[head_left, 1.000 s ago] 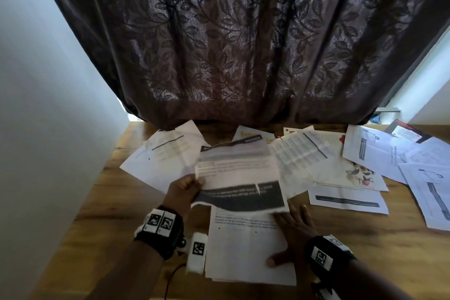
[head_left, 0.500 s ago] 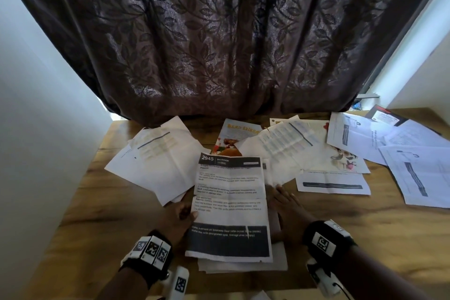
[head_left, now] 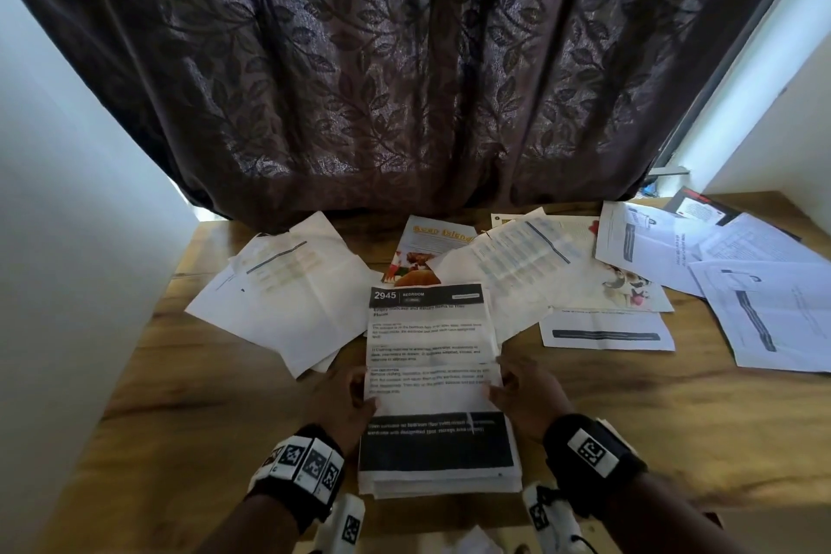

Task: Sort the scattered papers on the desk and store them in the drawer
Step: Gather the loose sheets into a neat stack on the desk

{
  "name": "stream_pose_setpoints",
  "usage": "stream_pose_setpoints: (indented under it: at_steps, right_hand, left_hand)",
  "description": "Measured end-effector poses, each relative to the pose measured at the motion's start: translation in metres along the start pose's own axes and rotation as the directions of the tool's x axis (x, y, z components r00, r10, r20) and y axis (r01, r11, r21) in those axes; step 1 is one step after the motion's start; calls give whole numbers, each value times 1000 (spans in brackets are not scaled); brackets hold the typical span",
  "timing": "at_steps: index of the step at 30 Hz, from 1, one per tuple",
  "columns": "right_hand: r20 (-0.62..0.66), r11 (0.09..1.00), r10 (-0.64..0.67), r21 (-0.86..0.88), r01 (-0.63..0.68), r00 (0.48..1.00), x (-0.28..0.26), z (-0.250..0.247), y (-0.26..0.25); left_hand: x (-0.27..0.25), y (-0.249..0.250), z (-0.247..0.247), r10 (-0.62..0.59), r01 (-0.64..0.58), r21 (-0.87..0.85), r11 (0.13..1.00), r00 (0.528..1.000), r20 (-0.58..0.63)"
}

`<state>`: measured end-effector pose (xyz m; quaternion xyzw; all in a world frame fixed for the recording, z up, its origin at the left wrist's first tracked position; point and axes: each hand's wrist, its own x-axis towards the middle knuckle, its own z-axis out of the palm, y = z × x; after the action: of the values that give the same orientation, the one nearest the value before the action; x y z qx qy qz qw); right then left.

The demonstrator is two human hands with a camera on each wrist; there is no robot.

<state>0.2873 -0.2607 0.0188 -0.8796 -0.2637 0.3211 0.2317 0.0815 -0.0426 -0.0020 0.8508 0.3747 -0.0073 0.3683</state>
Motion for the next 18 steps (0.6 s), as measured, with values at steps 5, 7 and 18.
stream_pose_setpoints:
  at_steps: [5, 7, 18]
  right_hand:
    - [-80, 999, 18, 43, -14, 997, -2, -1, 7]
    - [-105, 996, 24, 84, -15, 994, -3, -1, 10]
    - [34, 904, -407, -130, 408, 913, 3, 29, -70]
  left_hand:
    - [-4, 0, -1, -19, 19, -52, 998, 1000, 0]
    - [-5, 1, -1, -20, 21, -75, 997, 1000, 15]
    - [1, -6, 11, 192, -233, 238, 943, 964, 184]
